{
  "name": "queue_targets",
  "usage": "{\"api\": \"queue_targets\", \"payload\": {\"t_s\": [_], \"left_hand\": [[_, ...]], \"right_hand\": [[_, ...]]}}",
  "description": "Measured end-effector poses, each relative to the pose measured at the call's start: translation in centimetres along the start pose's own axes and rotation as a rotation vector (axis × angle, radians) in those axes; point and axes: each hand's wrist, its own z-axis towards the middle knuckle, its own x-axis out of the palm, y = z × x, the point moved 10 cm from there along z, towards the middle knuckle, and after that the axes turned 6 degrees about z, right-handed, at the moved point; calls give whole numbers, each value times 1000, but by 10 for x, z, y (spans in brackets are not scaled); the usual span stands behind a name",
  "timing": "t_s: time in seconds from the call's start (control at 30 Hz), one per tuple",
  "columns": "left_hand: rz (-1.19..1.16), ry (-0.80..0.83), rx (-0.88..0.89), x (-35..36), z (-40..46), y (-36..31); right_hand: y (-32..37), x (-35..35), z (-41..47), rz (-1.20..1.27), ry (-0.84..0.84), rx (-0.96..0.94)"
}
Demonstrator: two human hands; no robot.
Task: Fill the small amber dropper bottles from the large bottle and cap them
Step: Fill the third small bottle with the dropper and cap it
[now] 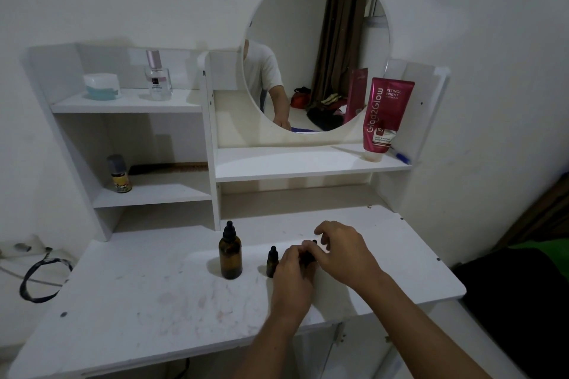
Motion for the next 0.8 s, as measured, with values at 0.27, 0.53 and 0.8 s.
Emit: {"api": "queue_targets", "payload": {"t_s": [0.27, 0.53, 0.8], "left_hand": [[12, -17, -19, -4, 1, -1], [39, -7, -24, -3, 0, -1], [46, 5, -24, 0, 0, 0]], "right_hand": [[-2, 1, 3, 76, 21, 12], [-1, 16, 0, 87, 146, -62], [-6, 17, 4, 98, 128, -8]]}}
